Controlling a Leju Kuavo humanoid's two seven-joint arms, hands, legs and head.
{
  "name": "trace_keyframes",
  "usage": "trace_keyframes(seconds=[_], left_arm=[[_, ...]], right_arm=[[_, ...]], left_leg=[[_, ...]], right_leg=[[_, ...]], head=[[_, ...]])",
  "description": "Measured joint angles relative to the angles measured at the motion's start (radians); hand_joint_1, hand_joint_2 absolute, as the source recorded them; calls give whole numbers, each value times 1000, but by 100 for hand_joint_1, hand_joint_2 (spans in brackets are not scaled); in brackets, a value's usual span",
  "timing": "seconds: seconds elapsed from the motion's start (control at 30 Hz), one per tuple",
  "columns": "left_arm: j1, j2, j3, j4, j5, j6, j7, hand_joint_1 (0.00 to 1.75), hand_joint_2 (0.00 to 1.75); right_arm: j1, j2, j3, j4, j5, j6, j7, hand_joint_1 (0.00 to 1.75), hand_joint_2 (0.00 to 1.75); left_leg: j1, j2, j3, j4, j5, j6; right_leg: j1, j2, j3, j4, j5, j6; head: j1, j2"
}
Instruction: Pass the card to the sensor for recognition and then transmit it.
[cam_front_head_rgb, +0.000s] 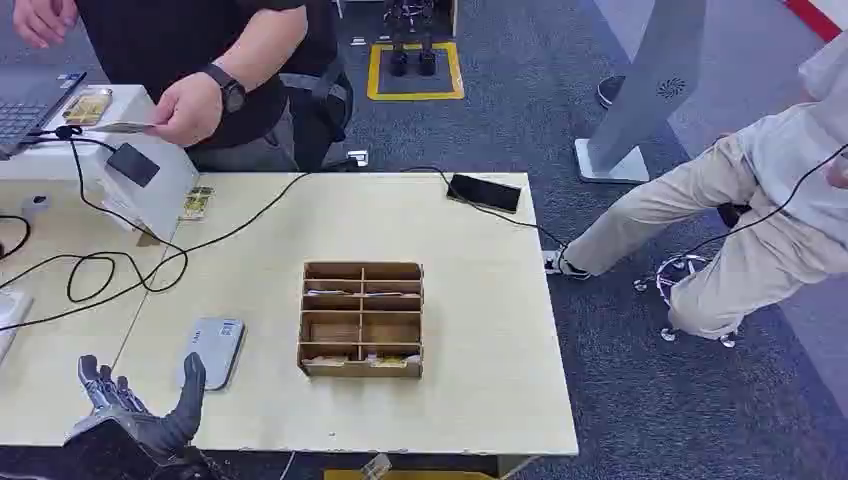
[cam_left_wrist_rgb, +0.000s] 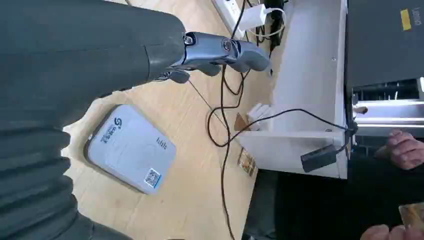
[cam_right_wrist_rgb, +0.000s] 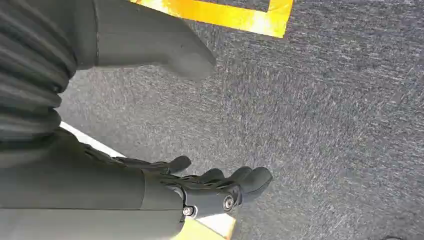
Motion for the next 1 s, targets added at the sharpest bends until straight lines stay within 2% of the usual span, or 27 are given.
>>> trace_keyframes(seconds=[0.23, 0.4, 0.57, 0.73, 1.0], left_arm=[[0, 0, 0, 0, -18, 0, 2, 0, 175], [-1, 0, 0, 0, -90, 0, -22, 0, 175], [-17, -4, 34, 10, -287, 2, -77, 0, 175], [-149, 6, 165, 75, -503, 2, -108, 0, 175], [-288, 13, 270, 153, -658, 3, -96, 0, 175]], right_arm=[[0, 0, 0, 0, 0, 0, -1, 0, 175], [0, 0, 0, 0, 12, 0, -5, 0, 175], [-3, 0, 0, 2, 46, 0, -24, 0, 175], [-15, -1, 1, 21, 84, 0, -44, 0, 175], [-27, -8, 5, 53, 85, 0, -53, 0, 175]], left_leg=[[0, 0, 0, 0, 0, 0], [0, 0, 0, 0, 0, 0], [0, 0, 0, 0, 0, 0], [0, 0, 1, 0, 2, -1], [0, -2, 1, 0, 2, -1]], right_leg=[[0, 0, 0, 0, 0, 0], [0, 0, 0, 0, 0, 0], [0, 0, 0, 0, 0, 0], [0, -1, 1, 1, 1, 0], [0, -1, 1, 1, 1, -1]], head=[[0, 0], [0, 0], [0, 0], [0, 0], [0, 0]])
